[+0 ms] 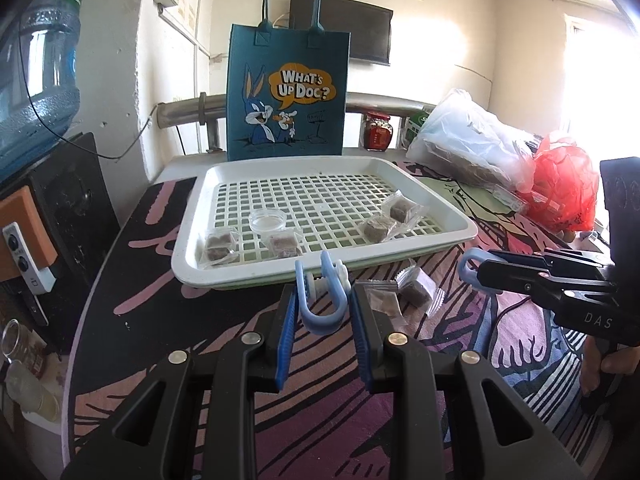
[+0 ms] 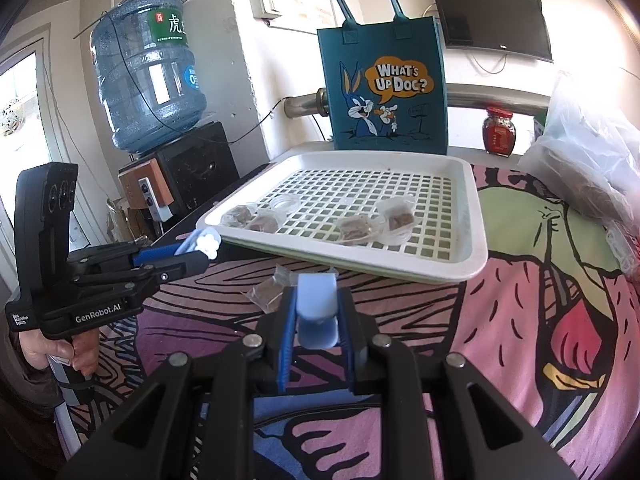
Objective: Organize objects
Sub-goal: 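Lift both blue clips and carry them toward the tray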
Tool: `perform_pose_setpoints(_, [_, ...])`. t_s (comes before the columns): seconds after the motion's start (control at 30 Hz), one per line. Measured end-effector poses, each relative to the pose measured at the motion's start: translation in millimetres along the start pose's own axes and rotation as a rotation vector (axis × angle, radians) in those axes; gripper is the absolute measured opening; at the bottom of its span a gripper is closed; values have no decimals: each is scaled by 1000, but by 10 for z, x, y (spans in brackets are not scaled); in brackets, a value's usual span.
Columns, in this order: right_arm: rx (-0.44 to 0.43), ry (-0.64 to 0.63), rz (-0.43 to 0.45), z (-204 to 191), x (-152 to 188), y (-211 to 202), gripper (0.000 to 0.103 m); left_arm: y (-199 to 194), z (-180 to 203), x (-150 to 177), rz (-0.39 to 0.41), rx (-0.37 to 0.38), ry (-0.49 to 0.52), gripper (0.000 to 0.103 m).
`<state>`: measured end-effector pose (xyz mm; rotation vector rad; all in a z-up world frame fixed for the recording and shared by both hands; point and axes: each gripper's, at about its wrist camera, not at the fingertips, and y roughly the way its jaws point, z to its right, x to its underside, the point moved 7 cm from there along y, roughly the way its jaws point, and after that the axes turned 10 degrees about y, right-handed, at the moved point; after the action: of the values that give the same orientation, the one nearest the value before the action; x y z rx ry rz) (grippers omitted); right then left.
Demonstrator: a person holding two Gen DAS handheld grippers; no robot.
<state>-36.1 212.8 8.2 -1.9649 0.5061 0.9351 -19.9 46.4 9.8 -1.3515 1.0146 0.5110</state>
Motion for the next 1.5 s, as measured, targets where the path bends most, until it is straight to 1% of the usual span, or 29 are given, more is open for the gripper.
perform_pose_setpoints(0.07, [-4, 9, 8, 11, -5, -16, 20, -45, -10, -14, 16, -35, 8, 25])
perform_pose_setpoints(0.2, [10, 24, 22, 38, -8, -52, 20, -120, -26, -36, 48, -60, 15, 25])
perform_pose_setpoints(0.37, [-6, 35, 22, 48, -10, -66, 20, -41, -44, -20, 9, -69, 9, 25])
perform_pose_setpoints(0.43, [-11, 27, 25, 30, -5, -78, 20, -37, -59, -16, 5, -72, 4, 25])
perform_pose_setpoints(0.63, [11, -5, 65, -21, -4, -164, 20, -15, 8, -9, -1, -33, 27, 25])
perform_pose_setpoints(0.77, [19, -11, 66, -25, -5, -166, 20, -27, 61, -16, 8, -9, 44, 25])
perform_pose_setpoints(0.97, [23, 20, 66, 33, -15, -164, 20, -82, -32, -15, 40, 33, -16, 25])
perform_pose_setpoints(1.1, [31, 31, 69, 70, -28, -163, 20, -67, -90, -5, 39, 51, -55, 25])
perform_pose_setpoints(1.5, [23, 38, 63, 67, -26, -153, 20, -60, -100, 6, 38, 60, -65, 25])
